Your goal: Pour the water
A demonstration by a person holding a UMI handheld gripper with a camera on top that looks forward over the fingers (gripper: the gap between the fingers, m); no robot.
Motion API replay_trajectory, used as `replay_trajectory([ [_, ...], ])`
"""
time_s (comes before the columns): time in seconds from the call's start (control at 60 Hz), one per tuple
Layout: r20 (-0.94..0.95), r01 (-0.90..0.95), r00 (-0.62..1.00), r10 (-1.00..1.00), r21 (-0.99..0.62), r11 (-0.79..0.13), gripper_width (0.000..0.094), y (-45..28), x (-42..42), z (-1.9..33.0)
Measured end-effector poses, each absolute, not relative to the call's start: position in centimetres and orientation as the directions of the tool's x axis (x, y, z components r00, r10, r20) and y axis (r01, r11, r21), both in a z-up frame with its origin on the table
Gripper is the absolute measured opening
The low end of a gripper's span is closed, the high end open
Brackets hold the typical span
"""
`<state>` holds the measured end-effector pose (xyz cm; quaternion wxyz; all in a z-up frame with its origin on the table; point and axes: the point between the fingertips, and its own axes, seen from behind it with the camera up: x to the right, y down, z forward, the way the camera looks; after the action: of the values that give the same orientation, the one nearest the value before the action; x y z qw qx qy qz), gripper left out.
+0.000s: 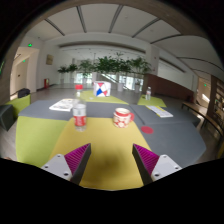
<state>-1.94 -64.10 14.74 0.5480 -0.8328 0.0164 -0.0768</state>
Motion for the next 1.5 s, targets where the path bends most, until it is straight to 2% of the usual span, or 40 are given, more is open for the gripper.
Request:
replay_trajectory([
  [0.25,0.079,0.079,0.997,0.011,-0.949,-0.306,0.0853,-52.5,-13.7,15.1],
  [0.35,0.102,0.105,0.994,0.026,-0.957,-0.272,0.0852,-47.1,-15.6,14.6],
  [0.517,0.115,0.112,0.993,0.005,-0.957,-0.268,0.0839,-39.6,-15.7,12.2],
  [0.617,0.110,0.111,0.994,0.019,-0.959,-0.262,0.0763,-36.8,-15.7,11.3],
  [0.683,0.105,0.111,0.994,0.034,-0.964,-0.242,0.0537,-36.0,-15.9,11.5],
  [0.783,0.080,0.090,0.995,0.055,-0.971,-0.224,0.0474,-35.7,-15.9,11.5],
  [0.883,0.064,0.079,0.995,0.075,-0.974,-0.211,0.0357,-35.8,-16.1,11.7],
  [0.9,0.062,0.078,0.995,0.083,-0.975,-0.207,0.0376,-35.9,-16.2,11.8],
  [0.917,0.060,0.078,0.994,0.093,-0.976,-0.205,0.0329,-36.0,-16.4,11.9],
  [1.033,0.012,0.037,0.990,0.138,-0.983,-0.179,0.0322,-36.3,-17.1,13.8],
  [1.15,-0.174,-0.147,0.959,0.226,-0.981,-0.129,0.0323,-37.1,-18.2,19.7],
  [1.233,-0.420,-0.391,0.860,0.291,-0.907,-0.155,0.0320,-37.9,-18.1,24.5],
  [1.3,-0.644,-0.608,0.688,0.336,-0.763,-0.219,0.0321,-37.8,-17.1,27.5],
  [1.417,-0.901,-0.852,0.263,0.346,-0.385,-0.354,0.0320,-38.9,-15.6,31.6],
  [1.433,-0.921,-0.873,0.192,0.339,-0.318,-0.369,0.0317,-36.9,-14.7,31.6],
  [1.467,-0.946,-0.895,0.068,0.316,-0.198,-0.400,0.0320,-38.7,-13.8,32.0],
  [1.5,-0.956,-0.905,-0.049,0.288,-0.080,-0.418,0.0323,-36.4,-12.2,31.4],
])
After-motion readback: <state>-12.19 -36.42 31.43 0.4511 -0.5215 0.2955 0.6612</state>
